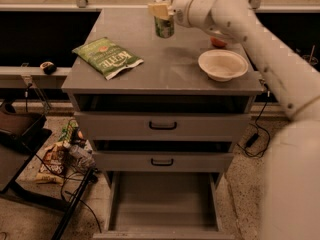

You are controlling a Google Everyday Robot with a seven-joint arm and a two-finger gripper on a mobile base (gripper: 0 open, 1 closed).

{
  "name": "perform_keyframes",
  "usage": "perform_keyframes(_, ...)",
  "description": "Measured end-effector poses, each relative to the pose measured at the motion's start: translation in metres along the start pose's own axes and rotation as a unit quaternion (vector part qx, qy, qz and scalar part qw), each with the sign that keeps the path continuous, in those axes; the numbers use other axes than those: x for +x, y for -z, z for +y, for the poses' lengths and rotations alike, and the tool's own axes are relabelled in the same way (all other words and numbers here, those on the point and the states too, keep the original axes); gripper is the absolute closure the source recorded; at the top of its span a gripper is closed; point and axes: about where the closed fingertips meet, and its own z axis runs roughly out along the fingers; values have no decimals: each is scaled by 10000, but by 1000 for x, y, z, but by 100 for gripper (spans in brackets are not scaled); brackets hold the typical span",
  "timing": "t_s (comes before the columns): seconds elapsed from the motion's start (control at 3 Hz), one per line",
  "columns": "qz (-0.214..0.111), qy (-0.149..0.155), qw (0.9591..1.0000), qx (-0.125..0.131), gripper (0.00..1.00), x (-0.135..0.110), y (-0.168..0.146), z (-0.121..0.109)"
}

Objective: Place green can into bottom drawer

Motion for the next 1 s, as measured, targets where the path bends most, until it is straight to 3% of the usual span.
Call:
perform_keyframes(0.33,-285,416,9987,52,100,-31,67,24)
perform_keyframes(0.67,-435,780,9960,-50,100,-52,121,76)
perform_keyframes(1.0,-418,336,9962,-690,100,-30,169,174)
